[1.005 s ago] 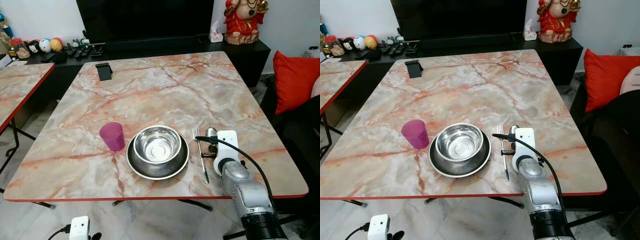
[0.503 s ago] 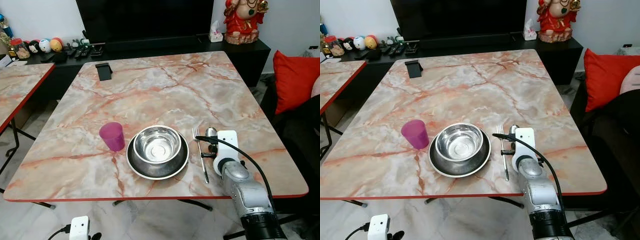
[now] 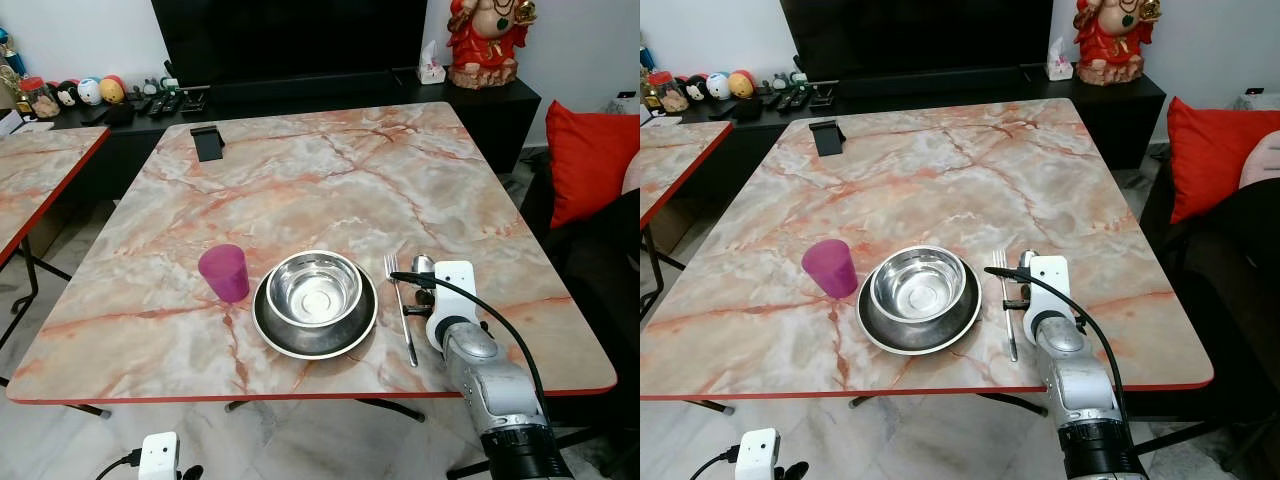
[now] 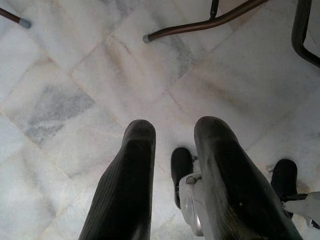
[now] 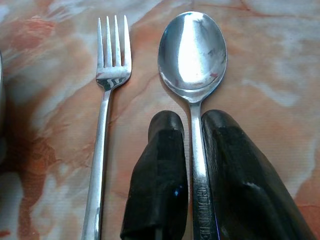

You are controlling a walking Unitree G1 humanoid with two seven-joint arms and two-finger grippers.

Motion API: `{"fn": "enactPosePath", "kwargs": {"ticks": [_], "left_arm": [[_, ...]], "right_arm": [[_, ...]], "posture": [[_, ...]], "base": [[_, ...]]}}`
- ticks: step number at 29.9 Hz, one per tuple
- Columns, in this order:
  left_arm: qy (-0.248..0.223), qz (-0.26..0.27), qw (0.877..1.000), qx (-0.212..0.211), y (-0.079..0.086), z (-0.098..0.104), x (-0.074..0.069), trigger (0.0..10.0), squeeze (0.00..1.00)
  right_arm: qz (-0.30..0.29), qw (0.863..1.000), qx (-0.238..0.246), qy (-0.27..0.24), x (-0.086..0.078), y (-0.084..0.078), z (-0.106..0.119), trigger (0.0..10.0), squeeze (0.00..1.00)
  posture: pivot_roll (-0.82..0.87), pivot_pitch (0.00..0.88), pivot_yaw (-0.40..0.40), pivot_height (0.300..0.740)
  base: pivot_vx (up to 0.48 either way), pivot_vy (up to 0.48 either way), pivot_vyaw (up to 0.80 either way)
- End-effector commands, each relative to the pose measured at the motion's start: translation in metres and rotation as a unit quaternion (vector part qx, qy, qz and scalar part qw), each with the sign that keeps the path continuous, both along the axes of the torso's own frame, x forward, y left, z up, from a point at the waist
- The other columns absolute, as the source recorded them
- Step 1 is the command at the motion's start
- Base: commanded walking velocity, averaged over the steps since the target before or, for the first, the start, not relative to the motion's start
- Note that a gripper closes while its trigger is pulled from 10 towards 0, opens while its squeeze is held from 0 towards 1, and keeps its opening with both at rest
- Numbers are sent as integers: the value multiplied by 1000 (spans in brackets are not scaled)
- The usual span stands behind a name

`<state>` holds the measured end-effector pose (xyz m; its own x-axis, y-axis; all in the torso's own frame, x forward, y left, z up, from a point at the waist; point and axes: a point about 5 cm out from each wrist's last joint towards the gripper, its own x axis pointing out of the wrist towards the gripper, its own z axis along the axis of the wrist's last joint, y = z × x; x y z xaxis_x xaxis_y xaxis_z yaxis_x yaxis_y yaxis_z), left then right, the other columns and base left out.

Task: Setting the table

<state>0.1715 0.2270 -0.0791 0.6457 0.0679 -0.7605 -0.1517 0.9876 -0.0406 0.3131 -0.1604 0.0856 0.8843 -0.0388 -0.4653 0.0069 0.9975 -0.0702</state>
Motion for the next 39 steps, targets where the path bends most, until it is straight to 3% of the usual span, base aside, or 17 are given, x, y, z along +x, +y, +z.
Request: {"fn": "enactPosePath", "kwargs": {"ticks": [1,4,5,6,7,22,27,35,37,39], "left_arm": [[5,9,1000,3,5,0,-2,10000,0],[5,8,1000,3,5,0,-2,10000,0],[4,8,1000,3,5,0,-2,10000,0],[4,8,1000,3,5,0,-2,10000,0],[4,8,1000,3,5,0,-2,10000,0],[4,8,1000,4,6,0,-2,10000,0],[4,7,1000,3,6,1,-1,10000,0],[4,7,1000,3,6,1,-1,10000,0],[0,7,1000,3,7,1,-1,10000,0],[-2,6,1000,4,8,2,0,10000,0]], "right_arm": [[3,1000,4,8,-2,4,-4,10000,855],[2,1000,3,8,-2,4,-4,10000,820],[2,1000,1,9,-2,4,-4,10000,573],[2,1000,1,9,-2,4,-4,10000,573],[2,1000,0,9,-2,3,-4,10000,0],[1,1000,-1,-10,0,6,0,10000,0],[1,998,-14,-69,5,7,15,10000,0],[-14,993,-23,-112,6,6,25,10000,0],[-26,981,-27,-190,7,4,42,10000,0],[-31,973,-21,-229,6,3,51,10000,0]], "posture": [[-122,0,108,740],[-122,0,108,740],[-122,0,108,740],[-122,0,108,740],[-122,0,108,740],[-121,0,109,740],[-125,0,112,740],[-124,0,111,740],[-127,0,115,740],[-129,0,118,740]], "base": [[0,0,0],[0,0,0],[0,0,0],[0,0,0],[0,0,0],[0,0,0],[0,0,0],[0,0,0],[0,0,0],[0,0,0]]}}
